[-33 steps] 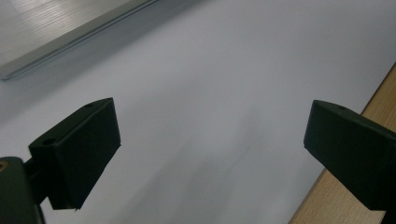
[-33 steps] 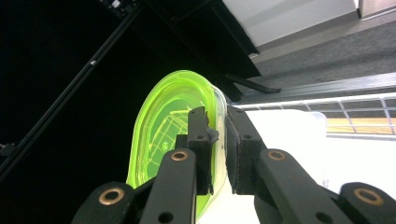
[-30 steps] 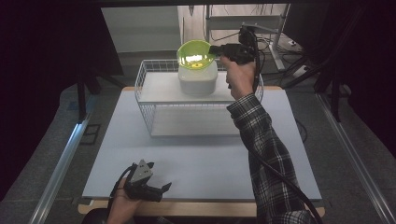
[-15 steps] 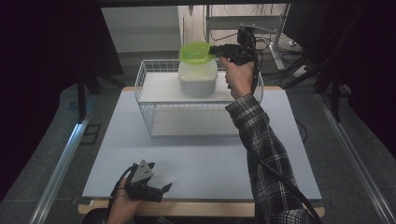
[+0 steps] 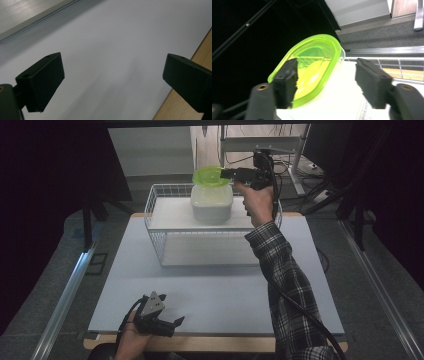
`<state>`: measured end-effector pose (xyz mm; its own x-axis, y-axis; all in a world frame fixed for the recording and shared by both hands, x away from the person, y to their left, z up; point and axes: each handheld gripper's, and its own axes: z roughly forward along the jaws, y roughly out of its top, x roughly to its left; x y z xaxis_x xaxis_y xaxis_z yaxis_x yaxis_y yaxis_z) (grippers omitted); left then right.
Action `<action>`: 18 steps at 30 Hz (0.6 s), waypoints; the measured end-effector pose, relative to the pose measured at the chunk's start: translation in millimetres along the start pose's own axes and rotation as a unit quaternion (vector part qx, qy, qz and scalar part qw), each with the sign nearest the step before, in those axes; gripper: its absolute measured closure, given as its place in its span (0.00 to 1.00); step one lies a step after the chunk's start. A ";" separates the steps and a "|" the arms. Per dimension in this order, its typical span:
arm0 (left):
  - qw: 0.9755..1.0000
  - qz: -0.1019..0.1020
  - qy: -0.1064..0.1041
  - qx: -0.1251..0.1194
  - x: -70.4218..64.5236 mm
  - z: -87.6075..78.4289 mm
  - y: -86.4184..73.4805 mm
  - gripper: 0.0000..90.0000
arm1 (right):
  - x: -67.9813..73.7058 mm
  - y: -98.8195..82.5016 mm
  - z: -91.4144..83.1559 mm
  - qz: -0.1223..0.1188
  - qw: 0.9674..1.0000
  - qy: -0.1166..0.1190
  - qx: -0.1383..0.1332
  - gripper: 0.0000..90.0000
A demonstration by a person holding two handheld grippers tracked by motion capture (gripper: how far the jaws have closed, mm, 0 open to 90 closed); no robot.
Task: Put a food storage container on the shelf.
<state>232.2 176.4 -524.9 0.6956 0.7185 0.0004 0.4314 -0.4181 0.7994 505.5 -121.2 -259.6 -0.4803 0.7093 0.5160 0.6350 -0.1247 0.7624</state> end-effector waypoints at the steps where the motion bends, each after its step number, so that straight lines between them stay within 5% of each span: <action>1: 1.000 0.000 0.000 0.000 0.0 0.0 0.0 0.04 | -0.8 -0.4 -0.5 -0.007 1.000 0.003 0.001 0.33; 12: 1.000 0.001 -0.001 0.003 -0.4 1.1 0.0 0.04 | -5.8 -14.1 -12.5 -0.069 0.997 0.031 -0.001 0.21; 18: 1.000 -0.002 -0.011 0.005 0.4 1.9 -0.1 0.04 | -2.5 -22.3 -23.4 -0.103 0.994 0.025 0.000 0.19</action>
<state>233.5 175.6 -526.1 0.7060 0.7080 -0.0161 0.4404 -0.4211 0.7929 478.4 -136.4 -268.7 -0.6297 0.6847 0.3670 0.5200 0.0205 0.8539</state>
